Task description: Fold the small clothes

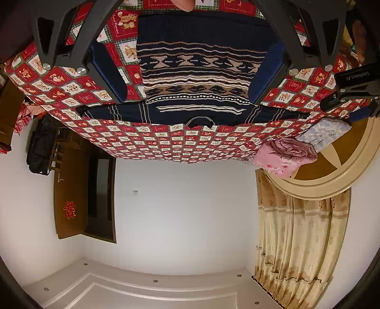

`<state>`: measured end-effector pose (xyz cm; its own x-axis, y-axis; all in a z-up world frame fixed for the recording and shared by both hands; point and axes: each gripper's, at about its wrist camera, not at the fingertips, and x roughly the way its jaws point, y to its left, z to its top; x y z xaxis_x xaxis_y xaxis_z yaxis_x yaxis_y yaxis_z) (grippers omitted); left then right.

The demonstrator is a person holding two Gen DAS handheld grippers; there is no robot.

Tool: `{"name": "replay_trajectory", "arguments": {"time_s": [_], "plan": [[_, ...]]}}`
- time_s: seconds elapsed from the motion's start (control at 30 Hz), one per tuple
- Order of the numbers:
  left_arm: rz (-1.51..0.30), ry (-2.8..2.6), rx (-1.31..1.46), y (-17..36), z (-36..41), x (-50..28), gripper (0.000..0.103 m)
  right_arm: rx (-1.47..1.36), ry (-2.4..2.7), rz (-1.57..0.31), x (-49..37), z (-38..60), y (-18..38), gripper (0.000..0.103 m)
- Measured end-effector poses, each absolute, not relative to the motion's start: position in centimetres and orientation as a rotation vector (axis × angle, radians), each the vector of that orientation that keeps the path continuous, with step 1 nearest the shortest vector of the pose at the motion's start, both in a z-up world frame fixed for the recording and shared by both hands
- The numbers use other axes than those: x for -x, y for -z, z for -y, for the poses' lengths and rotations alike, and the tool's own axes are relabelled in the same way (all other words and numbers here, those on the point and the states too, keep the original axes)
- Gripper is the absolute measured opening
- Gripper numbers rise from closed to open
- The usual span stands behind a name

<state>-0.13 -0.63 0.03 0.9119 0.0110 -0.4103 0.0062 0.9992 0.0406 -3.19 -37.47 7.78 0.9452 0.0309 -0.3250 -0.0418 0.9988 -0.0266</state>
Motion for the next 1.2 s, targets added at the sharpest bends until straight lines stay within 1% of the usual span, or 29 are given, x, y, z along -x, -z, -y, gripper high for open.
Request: {"name": "replay_trajectory", "arguments": {"time_s": [1.2], "plan": [[-0.419, -0.006, -0.024, 0.2, -0.2, -0.1, 0.103, 0.051, -0.035, -0.347, 3.3, 36.2, -6.5, 0.102]]}}
